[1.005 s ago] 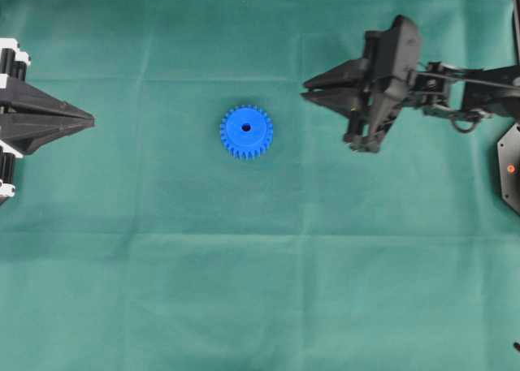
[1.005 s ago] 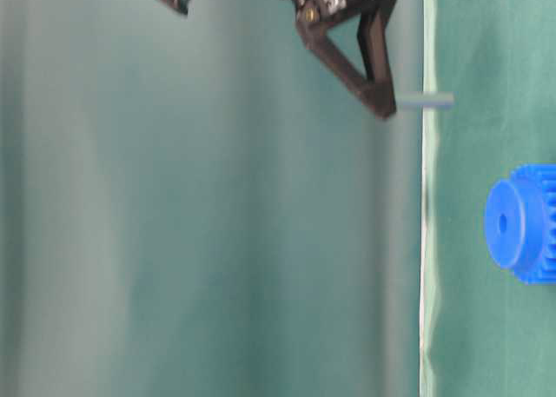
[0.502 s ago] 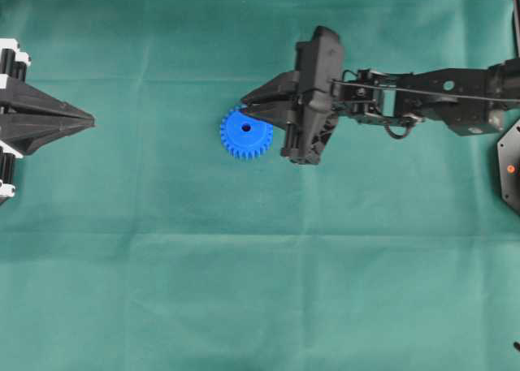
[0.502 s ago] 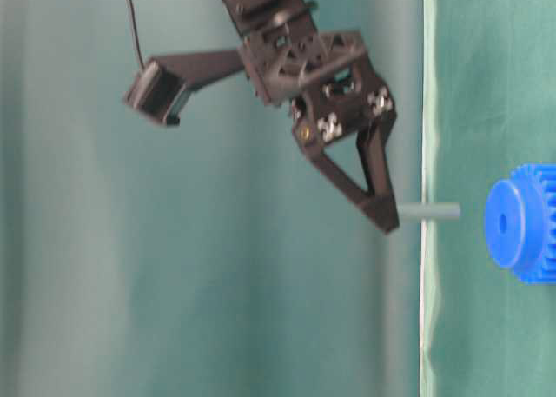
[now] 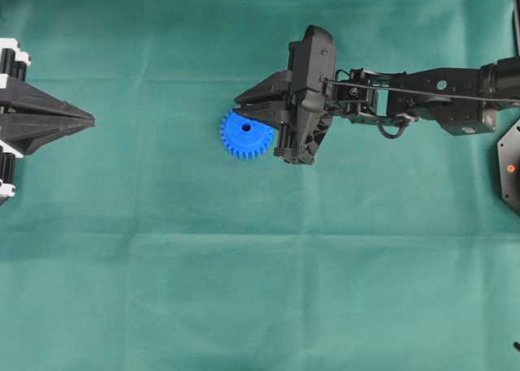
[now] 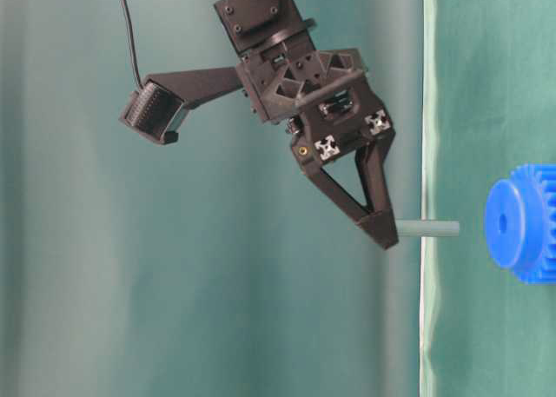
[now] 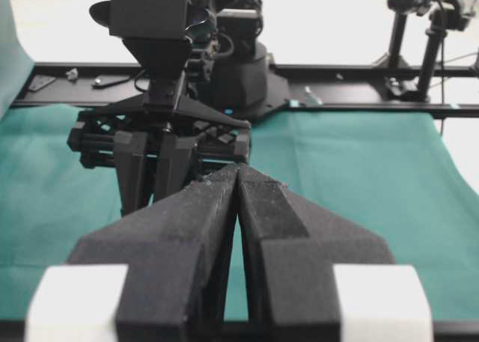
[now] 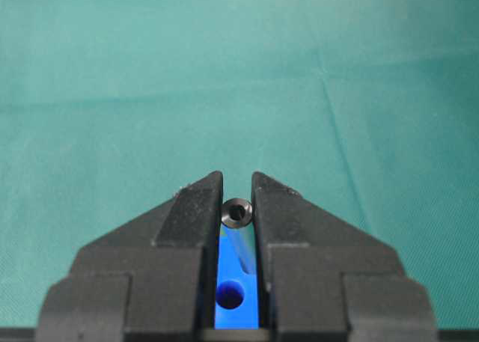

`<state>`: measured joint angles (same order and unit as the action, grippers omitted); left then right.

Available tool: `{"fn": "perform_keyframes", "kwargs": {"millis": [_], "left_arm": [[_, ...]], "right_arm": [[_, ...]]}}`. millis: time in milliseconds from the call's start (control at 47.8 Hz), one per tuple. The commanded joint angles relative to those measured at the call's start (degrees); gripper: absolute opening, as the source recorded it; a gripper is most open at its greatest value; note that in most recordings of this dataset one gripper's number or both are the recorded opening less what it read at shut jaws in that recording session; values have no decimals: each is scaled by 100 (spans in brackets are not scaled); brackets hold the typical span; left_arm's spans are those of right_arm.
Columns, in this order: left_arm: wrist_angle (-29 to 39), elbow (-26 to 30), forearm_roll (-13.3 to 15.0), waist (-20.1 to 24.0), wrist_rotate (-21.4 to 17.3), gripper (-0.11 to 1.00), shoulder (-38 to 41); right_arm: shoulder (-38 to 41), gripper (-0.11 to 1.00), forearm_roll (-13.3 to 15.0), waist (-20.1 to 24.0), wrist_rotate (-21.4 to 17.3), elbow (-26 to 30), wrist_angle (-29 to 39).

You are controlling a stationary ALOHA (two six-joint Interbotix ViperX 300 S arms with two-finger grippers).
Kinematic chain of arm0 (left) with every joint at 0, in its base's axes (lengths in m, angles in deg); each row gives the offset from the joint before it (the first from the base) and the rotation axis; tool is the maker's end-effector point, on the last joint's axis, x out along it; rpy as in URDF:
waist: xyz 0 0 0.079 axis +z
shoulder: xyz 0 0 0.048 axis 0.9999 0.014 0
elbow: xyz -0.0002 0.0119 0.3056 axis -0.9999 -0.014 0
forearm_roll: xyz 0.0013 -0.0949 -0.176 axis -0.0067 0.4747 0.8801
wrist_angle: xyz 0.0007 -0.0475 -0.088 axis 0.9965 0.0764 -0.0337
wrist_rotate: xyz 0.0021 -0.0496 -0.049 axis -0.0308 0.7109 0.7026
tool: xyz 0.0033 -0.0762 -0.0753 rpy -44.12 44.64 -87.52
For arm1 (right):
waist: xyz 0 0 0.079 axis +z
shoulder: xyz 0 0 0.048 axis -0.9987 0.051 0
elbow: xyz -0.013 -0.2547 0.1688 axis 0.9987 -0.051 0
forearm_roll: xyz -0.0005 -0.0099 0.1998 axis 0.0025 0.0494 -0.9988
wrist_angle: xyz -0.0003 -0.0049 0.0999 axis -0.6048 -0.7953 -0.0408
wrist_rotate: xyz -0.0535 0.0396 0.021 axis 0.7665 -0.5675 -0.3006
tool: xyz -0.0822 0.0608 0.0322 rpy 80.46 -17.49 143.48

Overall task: Insert the shaft placed at a random location into the center hole of the medium gear at another random location.
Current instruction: 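Carry the held shaft left over the blue gear's center hole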

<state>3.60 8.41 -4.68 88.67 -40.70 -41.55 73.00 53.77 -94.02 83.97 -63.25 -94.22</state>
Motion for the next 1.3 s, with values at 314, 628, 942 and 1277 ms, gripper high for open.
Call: {"fn": "perform_keyframes", "kwargs": {"millis": [314, 628, 942, 1277], "left_arm": [[-70, 132, -9, -18, 0, 0, 44], [-44, 132, -9, -18, 9, 0, 44], [-44, 132, -9, -18, 9, 0, 44], [-53, 132, -9, -18, 9, 0, 44]], "right_arm": [[299, 12, -62, 123, -229, 114, -220], [316, 12, -97, 123, -229, 105, -229], [44, 12, -70, 114, -193, 141, -97], [-413, 12, -53, 114, -185, 105, 316]]}}
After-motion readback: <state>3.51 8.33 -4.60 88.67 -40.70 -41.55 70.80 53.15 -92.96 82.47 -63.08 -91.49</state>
